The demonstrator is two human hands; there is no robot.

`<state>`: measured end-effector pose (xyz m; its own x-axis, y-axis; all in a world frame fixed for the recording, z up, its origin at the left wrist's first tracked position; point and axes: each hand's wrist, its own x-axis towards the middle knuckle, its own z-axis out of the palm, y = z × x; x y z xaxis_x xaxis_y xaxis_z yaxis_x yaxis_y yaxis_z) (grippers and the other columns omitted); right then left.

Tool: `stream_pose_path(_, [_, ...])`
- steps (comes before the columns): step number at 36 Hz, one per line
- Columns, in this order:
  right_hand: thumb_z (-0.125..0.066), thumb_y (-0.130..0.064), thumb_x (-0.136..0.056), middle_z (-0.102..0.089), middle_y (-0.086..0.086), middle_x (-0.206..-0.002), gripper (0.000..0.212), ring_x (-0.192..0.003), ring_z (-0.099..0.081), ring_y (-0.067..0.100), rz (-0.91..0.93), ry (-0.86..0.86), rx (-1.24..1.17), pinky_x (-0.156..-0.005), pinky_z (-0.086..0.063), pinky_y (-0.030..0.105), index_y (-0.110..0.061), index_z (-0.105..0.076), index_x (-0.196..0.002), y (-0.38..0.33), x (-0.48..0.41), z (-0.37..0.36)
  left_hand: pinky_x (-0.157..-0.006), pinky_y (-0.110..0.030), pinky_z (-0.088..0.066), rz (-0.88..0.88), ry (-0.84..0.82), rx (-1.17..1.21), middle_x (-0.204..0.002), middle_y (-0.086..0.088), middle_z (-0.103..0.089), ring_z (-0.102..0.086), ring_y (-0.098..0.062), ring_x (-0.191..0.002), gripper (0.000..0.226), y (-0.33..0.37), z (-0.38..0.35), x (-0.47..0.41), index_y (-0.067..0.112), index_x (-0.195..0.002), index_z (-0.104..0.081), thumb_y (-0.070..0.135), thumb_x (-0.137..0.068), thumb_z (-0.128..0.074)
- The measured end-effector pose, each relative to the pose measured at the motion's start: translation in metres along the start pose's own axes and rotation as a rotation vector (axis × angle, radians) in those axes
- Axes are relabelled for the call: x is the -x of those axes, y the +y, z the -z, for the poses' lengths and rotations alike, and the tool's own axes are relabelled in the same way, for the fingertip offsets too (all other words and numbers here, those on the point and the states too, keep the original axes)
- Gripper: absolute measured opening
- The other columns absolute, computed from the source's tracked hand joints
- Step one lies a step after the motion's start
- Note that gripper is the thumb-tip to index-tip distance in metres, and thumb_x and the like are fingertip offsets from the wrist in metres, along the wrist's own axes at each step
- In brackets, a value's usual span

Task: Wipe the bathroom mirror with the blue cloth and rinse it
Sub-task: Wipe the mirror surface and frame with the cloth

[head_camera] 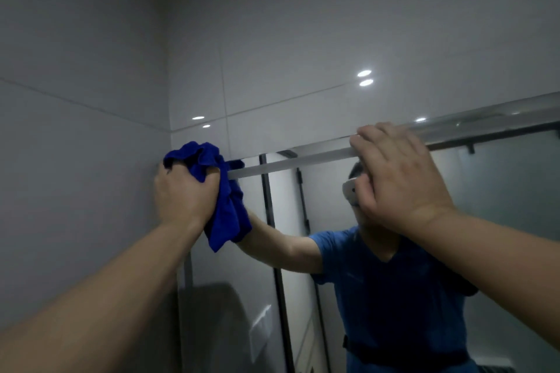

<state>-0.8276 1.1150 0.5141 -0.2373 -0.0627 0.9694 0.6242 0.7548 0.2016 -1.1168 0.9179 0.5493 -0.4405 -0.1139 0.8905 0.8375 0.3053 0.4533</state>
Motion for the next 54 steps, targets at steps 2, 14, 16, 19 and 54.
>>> stream_pose_path(2, [-0.052,-0.03,-0.087,-0.054,0.011,-0.151,0.063,-0.145,-0.045,0.033,-0.001,0.002,0.006,-0.126,-0.026,0.048,-0.01,-0.055,-0.146,0.0,0.001,-0.002,-0.102,-0.049,-0.044,0.119,0.046,0.018,-0.127,-0.022,-0.061,-0.054,-0.042,-0.119,0.054,0.026,-0.005,0.007,0.005,-0.114,-0.065,0.053,-0.096,-0.049])
stream_pose_path(14, [-0.053,-0.022,-0.086,-0.055,0.011,-0.152,0.062,-0.145,-0.046,0.035,0.024,0.042,-0.062,-0.127,-0.029,0.05,-0.01,-0.056,-0.146,0.005,0.002,-0.007,-0.118,-0.054,-0.037,-0.322,0.006,0.087,-0.149,-0.008,-0.045,-0.041,-0.041,-0.137,0.059,0.152,-0.05,0.095,0.02,-0.135,-0.057,0.061,-0.094,-0.047])
stream_pose_path(16, [-0.052,-0.022,-0.086,-0.055,0.012,-0.153,0.062,-0.146,-0.046,0.036,0.026,0.056,-0.083,-0.126,-0.031,0.053,-0.01,-0.056,-0.146,0.006,0.002,-0.007,-0.117,-0.055,-0.039,-0.371,-0.041,0.116,-0.153,-0.005,-0.041,-0.04,-0.04,-0.14,0.06,0.147,-0.051,0.106,0.024,-0.14,-0.054,0.062,-0.095,-0.049])
stream_pose_path(19, [-0.061,-0.022,-0.088,-0.056,0.013,-0.153,0.052,-0.146,-0.047,0.038,0.016,0.099,-0.165,-0.124,-0.033,0.055,-0.011,-0.063,-0.139,0.003,0.003,-0.005,-0.118,-0.057,-0.035,-0.529,-0.065,0.153,-0.155,-0.008,-0.043,-0.042,-0.04,-0.14,0.061,0.127,-0.05,0.124,0.021,-0.143,-0.057,0.055,-0.092,-0.06])
stream_pose_path(54, [-0.054,-0.029,-0.103,-0.066,0.016,-0.093,0.031,-0.088,-0.063,0.039,0.6,-0.059,-0.053,-0.078,-0.042,0.049,-0.007,-0.067,-0.086,-0.069,0.158,-0.055,-0.121,-0.046,-0.04,0.193,-0.508,0.234,-0.149,-0.028,-0.052,-0.049,-0.045,-0.142,0.061,-0.149,-0.007,0.414,0.004,-0.152,-0.048,0.032,-0.098,-0.055])
